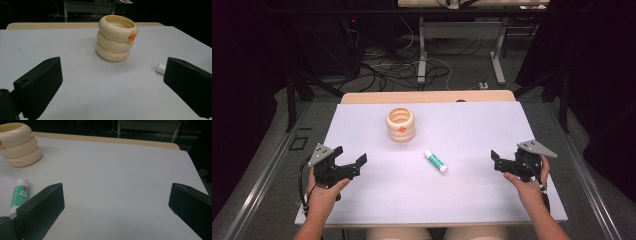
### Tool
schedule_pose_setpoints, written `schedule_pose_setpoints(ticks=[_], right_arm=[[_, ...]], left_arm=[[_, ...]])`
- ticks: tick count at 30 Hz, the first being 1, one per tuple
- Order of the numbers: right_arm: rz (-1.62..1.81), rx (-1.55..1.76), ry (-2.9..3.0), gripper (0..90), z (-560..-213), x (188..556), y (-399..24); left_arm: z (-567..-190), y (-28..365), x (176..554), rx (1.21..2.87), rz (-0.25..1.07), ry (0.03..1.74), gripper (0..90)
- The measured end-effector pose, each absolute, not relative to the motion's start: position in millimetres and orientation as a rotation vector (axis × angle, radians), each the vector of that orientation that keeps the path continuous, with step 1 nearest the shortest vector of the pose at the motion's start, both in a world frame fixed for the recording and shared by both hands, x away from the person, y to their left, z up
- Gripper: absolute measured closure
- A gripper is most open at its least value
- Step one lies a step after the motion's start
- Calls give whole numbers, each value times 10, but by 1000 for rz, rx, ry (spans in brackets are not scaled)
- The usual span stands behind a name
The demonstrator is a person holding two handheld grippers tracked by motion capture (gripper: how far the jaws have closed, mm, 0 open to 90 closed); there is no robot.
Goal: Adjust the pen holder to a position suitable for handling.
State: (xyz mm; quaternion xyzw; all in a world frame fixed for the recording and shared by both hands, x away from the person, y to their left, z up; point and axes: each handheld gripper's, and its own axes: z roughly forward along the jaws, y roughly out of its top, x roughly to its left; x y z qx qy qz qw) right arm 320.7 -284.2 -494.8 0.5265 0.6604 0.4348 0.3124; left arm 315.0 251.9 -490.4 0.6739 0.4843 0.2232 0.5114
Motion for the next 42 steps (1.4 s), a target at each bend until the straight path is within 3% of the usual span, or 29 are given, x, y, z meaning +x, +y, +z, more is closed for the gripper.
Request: schedule_pose_setpoints(ticks=[24, 42], right_arm=[[1139, 1375, 1765, 30, -4993, 3214, -2799], [1129, 1385, 1762, 53, -4998, 3215, -2818]], left_arm=[[-4679, 2100, 3470, 1649, 511, 1138, 74], [-4236, 1776, 3817, 1724, 563, 1119, 140]])
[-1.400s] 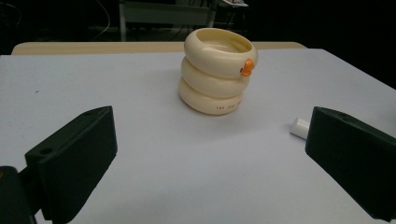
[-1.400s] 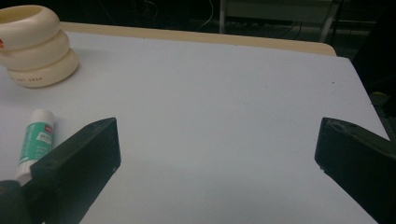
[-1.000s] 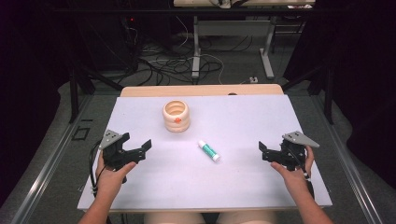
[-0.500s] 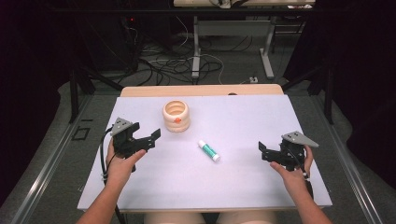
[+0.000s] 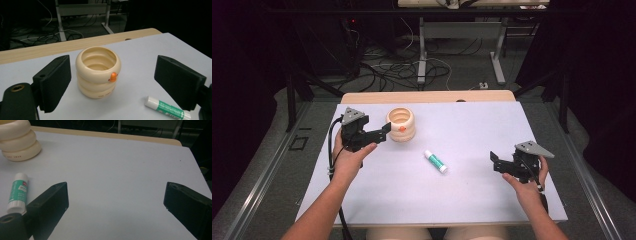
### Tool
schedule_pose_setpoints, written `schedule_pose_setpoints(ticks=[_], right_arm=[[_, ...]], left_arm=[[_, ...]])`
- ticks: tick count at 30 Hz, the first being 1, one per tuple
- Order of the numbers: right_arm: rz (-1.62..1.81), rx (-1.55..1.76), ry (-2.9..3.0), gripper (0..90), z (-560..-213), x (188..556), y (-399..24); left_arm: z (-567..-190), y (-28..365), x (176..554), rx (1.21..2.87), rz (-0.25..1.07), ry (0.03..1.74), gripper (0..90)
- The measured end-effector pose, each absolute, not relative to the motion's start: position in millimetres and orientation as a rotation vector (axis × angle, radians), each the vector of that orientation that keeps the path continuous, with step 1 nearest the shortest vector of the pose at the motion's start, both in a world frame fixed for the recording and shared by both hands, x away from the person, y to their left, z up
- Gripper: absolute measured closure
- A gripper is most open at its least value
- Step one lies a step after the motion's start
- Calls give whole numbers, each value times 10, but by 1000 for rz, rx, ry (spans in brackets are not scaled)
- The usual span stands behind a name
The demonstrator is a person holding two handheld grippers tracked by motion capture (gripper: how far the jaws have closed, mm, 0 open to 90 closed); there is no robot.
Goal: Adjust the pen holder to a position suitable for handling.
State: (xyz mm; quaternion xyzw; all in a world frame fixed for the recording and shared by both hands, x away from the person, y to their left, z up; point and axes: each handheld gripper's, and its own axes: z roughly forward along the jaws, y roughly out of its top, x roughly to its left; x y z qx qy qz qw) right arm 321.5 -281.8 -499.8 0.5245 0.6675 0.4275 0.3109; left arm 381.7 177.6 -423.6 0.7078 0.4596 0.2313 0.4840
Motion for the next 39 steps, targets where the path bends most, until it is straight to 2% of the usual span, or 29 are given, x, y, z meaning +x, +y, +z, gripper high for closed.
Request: schedule_pose_setpoints(ticks=[17, 25, 39], right_arm=[[1129, 1400, 1754, 63, -5001, 3220, -2855], [1121, 1410, 1763, 68, -5000, 3218, -2873], [1139, 1410, 1762, 101, -5022, 3233, -2880]], left_arm=[[-4154, 1535, 4214, 1815, 556, 1203, 166], [-4202, 1515, 4390, 1805, 565, 1267, 198], [-4239, 1471, 4634, 1763, 485, 1397, 222]])
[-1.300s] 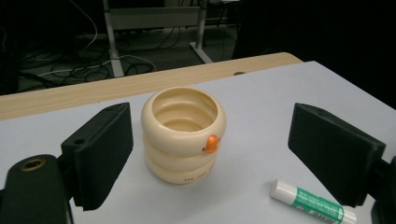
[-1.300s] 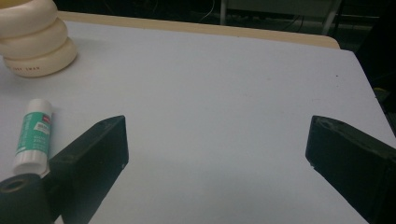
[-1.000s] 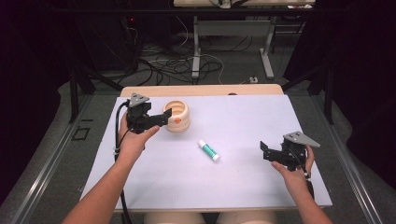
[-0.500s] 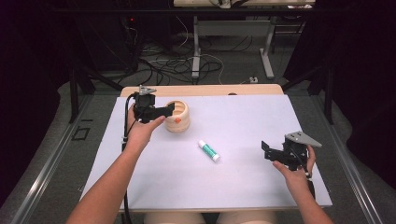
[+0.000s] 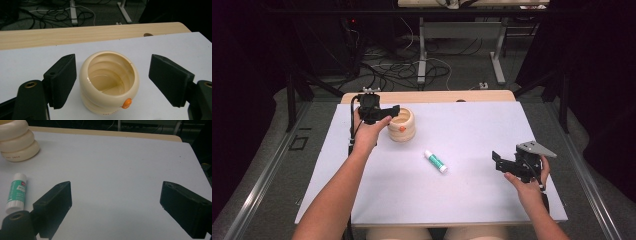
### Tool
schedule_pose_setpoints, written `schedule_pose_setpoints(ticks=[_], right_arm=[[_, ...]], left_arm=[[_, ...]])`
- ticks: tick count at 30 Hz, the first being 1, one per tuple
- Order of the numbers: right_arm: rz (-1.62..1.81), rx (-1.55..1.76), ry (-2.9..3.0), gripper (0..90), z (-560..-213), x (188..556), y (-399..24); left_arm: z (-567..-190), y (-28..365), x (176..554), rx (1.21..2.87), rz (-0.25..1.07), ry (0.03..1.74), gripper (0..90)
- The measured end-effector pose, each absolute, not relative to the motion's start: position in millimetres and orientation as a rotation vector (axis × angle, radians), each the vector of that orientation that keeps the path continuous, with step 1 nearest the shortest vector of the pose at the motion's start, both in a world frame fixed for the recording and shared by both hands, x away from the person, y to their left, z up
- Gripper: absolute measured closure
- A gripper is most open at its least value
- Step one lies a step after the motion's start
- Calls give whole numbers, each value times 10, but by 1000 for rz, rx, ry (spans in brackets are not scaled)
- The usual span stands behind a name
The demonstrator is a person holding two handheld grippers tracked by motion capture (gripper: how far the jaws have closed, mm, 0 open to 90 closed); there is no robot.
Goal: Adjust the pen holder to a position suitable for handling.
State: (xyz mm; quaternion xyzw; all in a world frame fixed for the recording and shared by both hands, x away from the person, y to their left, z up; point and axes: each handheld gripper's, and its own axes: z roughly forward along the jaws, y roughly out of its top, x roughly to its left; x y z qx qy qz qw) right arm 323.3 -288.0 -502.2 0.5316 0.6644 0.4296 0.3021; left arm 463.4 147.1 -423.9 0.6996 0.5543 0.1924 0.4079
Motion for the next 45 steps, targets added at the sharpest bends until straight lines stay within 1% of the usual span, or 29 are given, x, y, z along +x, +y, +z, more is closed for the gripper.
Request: schedule_pose_setpoints(ticks=[5, 11, 16, 24, 26, 36, 40, 45], right_arm=[[1142, 1412, 1770, 108, -5024, 3232, -2881], [1136, 1411, 1767, 112, -5037, 3238, -2873], [1136, 1416, 1777, 118, -5045, 3240, -2872], [1137, 1423, 1778, 123, -5050, 3241, -2871], [1131, 1418, 1781, 124, -5052, 3243, -2874], [1133, 1417, 1784, 129, -5061, 3249, -2877], [1133, 1413, 1794, 130, -5055, 3246, -2878], [1138, 1423, 1789, 135, -5062, 3246, -2877]], left_arm=[[-4310, 1465, 4716, 1777, 439, 1469, 255], [-4388, 1471, 4807, 1780, 404, 1512, 292], [-4424, 1456, 4855, 1770, 400, 1525, 296], [-4514, 1425, 4913, 1770, 353, 1578, 310], [-4534, 1427, 4927, 1765, 340, 1605, 335], [-4600, 1525, 4992, 1712, 231, 1737, 400], [-4631, 1538, 5016, 1704, 237, 1766, 431], [-4666, 1563, 5050, 1696, 199, 1794, 459]])
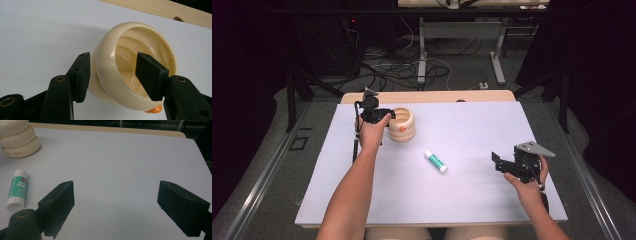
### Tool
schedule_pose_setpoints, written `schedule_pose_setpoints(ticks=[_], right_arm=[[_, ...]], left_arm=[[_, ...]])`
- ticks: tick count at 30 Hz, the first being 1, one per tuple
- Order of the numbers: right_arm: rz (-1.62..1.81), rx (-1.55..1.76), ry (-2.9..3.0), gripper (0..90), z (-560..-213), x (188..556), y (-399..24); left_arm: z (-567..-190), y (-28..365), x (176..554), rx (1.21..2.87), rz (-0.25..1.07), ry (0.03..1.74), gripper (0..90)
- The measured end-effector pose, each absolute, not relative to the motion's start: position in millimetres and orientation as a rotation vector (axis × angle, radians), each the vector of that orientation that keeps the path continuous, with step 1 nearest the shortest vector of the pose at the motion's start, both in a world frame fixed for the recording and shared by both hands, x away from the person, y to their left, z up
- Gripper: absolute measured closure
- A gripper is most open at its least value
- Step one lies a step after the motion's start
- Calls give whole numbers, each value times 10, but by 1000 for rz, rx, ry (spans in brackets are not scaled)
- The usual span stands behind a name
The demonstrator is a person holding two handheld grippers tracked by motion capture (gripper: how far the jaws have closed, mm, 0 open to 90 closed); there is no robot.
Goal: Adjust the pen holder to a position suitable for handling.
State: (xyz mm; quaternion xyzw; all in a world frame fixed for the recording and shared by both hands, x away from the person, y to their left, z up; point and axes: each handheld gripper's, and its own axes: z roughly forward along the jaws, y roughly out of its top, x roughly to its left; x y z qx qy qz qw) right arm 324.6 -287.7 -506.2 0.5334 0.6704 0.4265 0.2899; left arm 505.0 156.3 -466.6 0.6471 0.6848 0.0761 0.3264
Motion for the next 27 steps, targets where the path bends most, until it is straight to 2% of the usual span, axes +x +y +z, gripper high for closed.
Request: schedule_pose_setpoints(ticks=[7, 18, 27], right_arm=[[1140, 1422, 1786, 138, -5053, 3239, -2882], [1142, 1423, 1788, 139, -5053, 3238, -2881], [1143, 1428, 1794, 140, -5054, 3242, -2887]], left_arm=[[-4728, 1625, 5102, 1623, 103, 1844, 482], [-4797, 1619, 5137, 1624, 32, 1846, 533], [-4814, 1612, 5145, 1623, 45, 1867, 603]])
